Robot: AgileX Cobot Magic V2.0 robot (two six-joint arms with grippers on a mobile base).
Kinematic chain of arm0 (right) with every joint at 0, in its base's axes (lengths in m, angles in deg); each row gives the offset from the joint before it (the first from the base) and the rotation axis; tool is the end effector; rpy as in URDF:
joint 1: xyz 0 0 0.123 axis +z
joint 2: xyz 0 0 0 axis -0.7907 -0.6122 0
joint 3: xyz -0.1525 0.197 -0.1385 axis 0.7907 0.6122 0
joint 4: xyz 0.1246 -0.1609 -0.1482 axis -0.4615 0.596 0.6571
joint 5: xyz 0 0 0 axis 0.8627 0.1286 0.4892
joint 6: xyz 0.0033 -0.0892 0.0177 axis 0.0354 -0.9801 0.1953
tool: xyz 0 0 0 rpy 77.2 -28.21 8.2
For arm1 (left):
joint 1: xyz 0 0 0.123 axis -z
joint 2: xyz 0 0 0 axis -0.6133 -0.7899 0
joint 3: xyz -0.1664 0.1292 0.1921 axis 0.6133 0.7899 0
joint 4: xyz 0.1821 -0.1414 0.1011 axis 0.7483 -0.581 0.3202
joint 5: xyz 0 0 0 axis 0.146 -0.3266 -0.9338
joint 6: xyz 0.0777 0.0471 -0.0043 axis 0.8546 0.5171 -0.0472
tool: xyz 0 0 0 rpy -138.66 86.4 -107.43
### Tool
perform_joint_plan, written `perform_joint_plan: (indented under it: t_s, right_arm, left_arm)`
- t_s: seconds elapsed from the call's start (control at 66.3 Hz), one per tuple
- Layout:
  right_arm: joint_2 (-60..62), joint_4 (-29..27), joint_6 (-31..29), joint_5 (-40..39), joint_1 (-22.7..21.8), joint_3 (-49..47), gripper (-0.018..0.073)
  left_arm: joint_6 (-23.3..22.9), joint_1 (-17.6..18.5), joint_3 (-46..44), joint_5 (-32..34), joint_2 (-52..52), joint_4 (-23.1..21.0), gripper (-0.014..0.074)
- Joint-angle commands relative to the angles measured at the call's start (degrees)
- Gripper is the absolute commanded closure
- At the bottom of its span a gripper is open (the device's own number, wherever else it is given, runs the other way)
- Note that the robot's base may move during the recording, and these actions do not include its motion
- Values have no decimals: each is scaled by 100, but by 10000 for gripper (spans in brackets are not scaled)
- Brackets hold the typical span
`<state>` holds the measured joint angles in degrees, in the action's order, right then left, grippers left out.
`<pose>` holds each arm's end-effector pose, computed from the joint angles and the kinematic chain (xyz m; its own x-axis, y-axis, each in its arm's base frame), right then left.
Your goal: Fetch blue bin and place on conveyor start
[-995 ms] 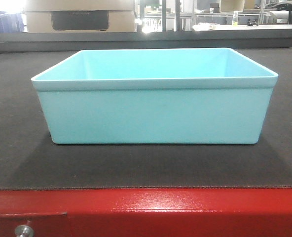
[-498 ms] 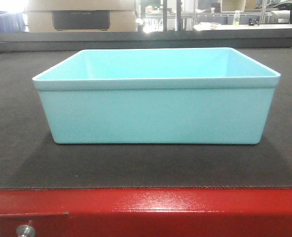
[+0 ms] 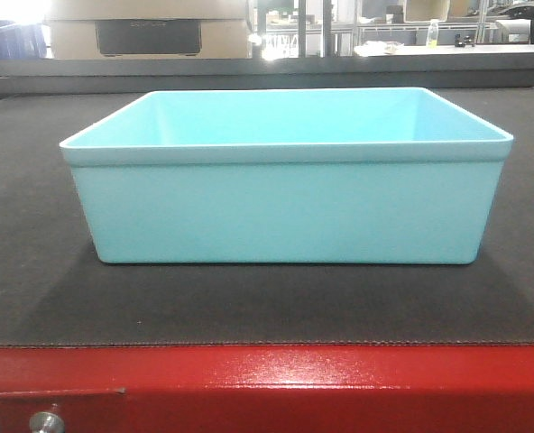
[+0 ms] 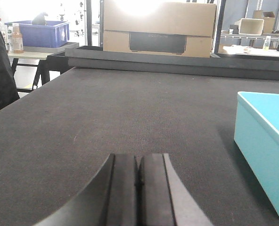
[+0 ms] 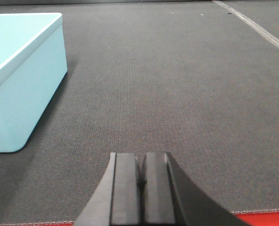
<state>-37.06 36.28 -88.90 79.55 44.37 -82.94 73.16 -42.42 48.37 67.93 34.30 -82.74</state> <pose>0.0542 -0.0054 0.1852 -0.2122 0.0995 -0.9721 0.1307 0.9888 0.0726 0.0567 0.0044 0.2072 0.0263 -0.0129 -0.9996 -0.0773 0.9969 -0.0149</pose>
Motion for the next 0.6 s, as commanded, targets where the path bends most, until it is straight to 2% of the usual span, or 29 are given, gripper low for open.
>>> perform_joint_plan:
  t_s: [0.0, 0.121, 0.136, 0.588]
  right_arm:
    - [19, -82, -47, -158, -38, 0, 721]
    - [19, -80, -47, -158, -38, 0, 721]
    - [19, -80, -47, -1955, -38, 0, 721]
    - [19, -80, -47, -1952, -38, 0, 721]
  left_arm:
    - [19, -21, -11, 117, 27, -28, 707]
    - [19, -21, -11, 117, 27, -28, 707]
    - [19, -21, -11, 117, 27, -28, 707]
    - [19, -21, -11, 117, 27, -28, 707]
